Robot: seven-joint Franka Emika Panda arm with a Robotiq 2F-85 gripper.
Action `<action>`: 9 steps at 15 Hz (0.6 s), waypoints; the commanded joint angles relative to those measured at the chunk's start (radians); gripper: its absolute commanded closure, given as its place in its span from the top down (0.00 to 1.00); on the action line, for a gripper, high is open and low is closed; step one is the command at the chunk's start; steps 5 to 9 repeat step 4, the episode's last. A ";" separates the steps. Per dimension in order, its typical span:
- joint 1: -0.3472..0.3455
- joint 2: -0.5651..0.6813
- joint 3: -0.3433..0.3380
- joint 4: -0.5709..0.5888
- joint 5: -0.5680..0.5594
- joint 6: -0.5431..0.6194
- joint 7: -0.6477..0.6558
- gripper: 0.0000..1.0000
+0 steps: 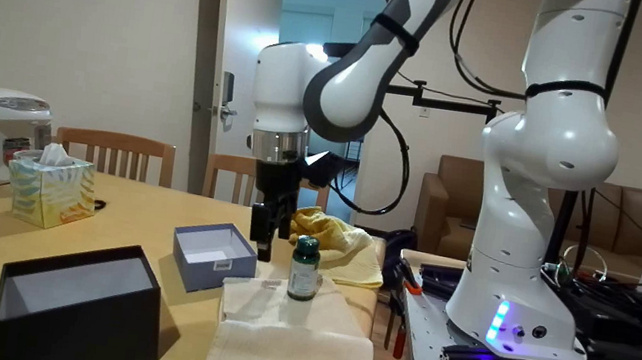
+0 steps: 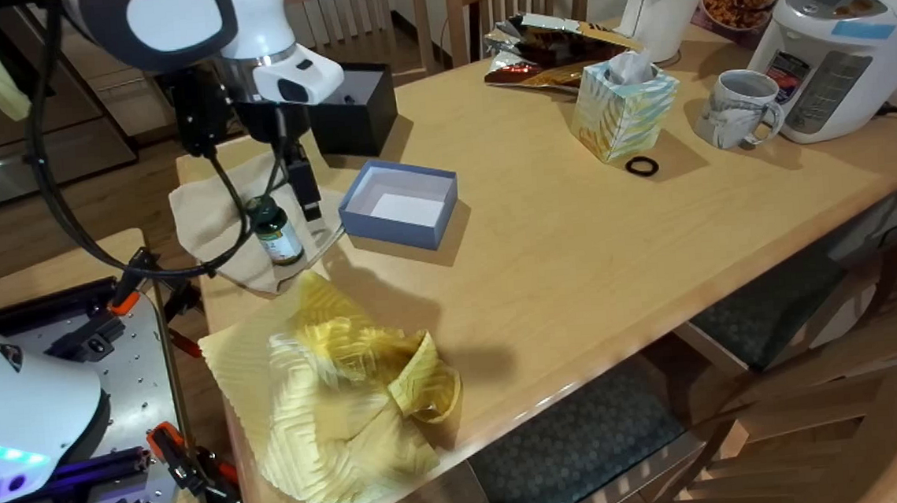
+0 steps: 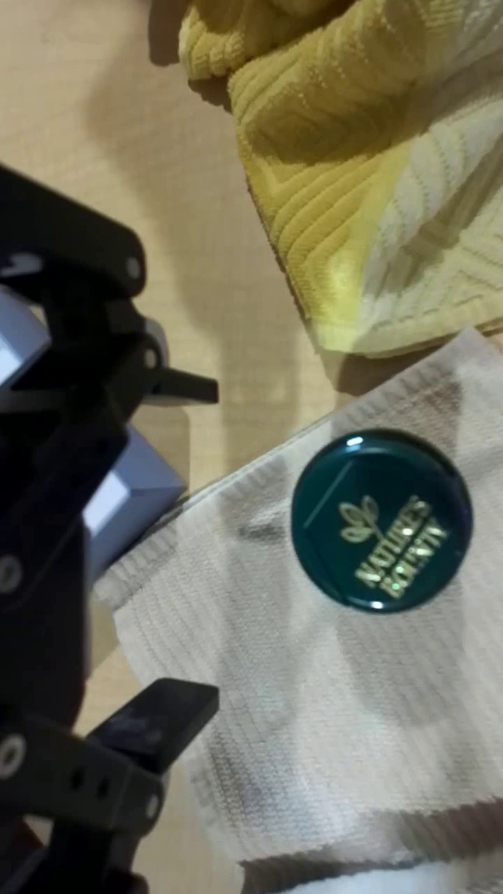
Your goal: Remove the bottle from the black box and put it on the table upright
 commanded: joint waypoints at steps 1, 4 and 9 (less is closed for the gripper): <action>-0.027 -0.025 0.022 -0.036 -0.010 0.059 0.014 1.00; -0.032 -0.040 0.025 -0.053 -0.013 0.075 0.018 1.00; -0.032 -0.040 0.025 -0.053 -0.013 0.075 0.018 1.00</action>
